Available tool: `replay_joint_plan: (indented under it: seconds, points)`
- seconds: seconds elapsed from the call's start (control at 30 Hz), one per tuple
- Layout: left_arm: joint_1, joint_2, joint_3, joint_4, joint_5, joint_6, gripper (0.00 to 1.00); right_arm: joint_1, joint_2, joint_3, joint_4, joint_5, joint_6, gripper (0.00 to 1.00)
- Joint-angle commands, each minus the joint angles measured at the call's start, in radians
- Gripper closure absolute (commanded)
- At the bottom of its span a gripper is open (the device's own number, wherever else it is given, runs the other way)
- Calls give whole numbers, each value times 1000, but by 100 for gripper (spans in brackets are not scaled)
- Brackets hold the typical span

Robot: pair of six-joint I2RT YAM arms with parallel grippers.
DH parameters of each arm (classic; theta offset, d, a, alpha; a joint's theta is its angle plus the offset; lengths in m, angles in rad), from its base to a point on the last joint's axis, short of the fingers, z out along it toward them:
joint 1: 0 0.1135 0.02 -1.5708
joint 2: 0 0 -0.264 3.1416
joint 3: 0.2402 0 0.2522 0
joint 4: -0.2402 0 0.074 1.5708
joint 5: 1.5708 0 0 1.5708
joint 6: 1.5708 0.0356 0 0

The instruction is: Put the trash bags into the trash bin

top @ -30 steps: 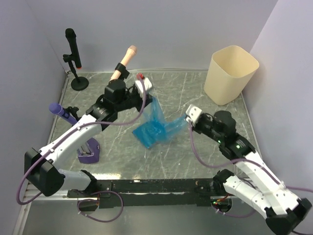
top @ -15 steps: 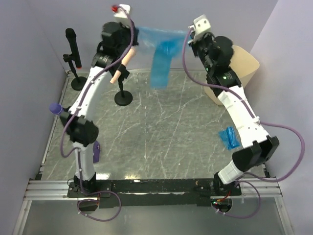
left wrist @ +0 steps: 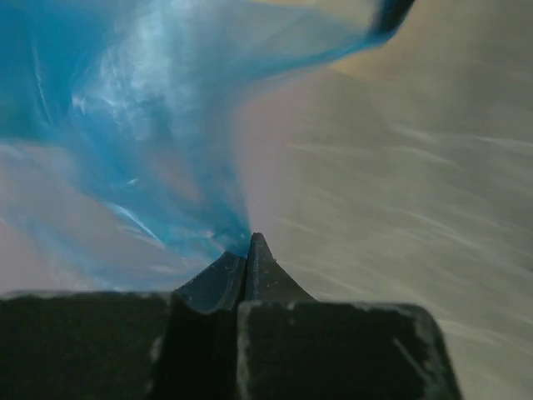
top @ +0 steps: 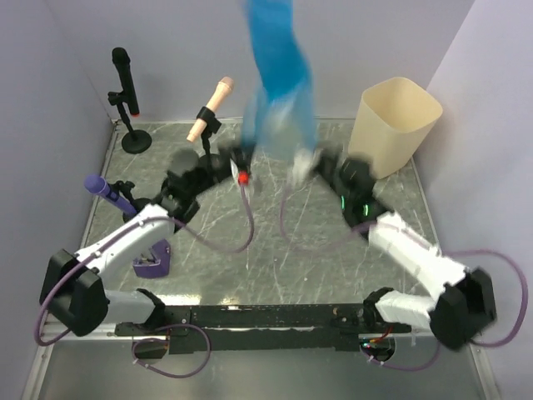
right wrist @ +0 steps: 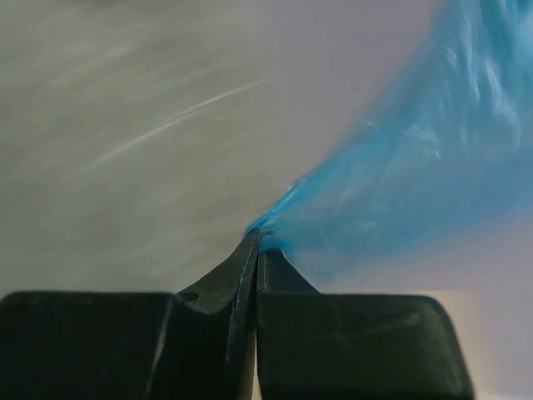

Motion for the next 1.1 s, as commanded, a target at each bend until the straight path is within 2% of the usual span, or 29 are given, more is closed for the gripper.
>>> replay_joint_plan:
  seconds: [0.0, 0.07, 0.13, 0.27, 0.4, 0.47, 0.53, 0.6, 0.7, 0.77, 0.8, 0.83, 0.87, 0.9, 0.93, 0.97, 1.0, 1.03, 1.07]
  points:
    - [-18, -212, -252, -429, 308, -69, 99, 50, -717, -531, -563, -512, -199, 100]
    - [-24, -254, -307, -293, 254, -188, 99, 116, -808, -566, -601, -416, -130, 100]
    - [-25, -247, -286, -263, 222, -324, 99, 125, -758, -503, -663, -347, -43, 100]
    - [-30, -144, -101, -475, 138, -637, 99, 125, -591, -333, -689, -227, 167, 100]
    - [-15, -4, 123, -685, -111, -1060, 99, 116, -421, -190, -641, -13, 403, 100]
    - [19, 65, 214, -763, -215, -1174, 99, 87, -311, -107, -646, 58, 450, 100]
    - [56, 146, 330, -818, -290, -1205, 99, 27, -185, -17, -632, 126, 484, 100]
    - [84, 267, 531, -903, -402, -1179, 99, -51, -24, 118, -638, 187, 511, 100]
    - [154, 494, 906, -1038, -510, -1164, 99, -164, 240, 492, -709, 233, 554, 100]
    - [186, 635, 1286, -1105, -536, -1173, 99, -194, 361, 758, -733, 255, 548, 100]
    - [194, 705, 1408, -1092, -528, -1168, 99, -201, 395, 857, -720, 232, 528, 100]
    - [194, 724, 1497, -1045, -509, -1149, 99, -200, 420, 952, -679, 235, 508, 100]
    - [193, 703, 1510, -939, -483, -1139, 99, -191, 422, 1014, -625, 206, 499, 100]
    - [193, 639, 1447, -773, -461, -1144, 99, -180, 394, 1049, -536, 150, 484, 100]
    - [190, 540, 1311, -575, -440, -1145, 99, -157, 344, 1024, -393, 119, 465, 100]
    - [180, 443, 1149, -271, -426, -1129, 99, -130, 289, 961, -197, 86, 415, 100]
    - [162, 354, 974, -1, -394, -1053, 99, -98, 231, 873, -30, -17, 380, 100]
    - [112, 321, 907, 201, -371, -894, 99, -59, 195, 809, 141, -79, 284, 100]
    - [37, 317, 892, 329, -364, -681, 99, -21, 184, 760, 278, -121, 202, 100]
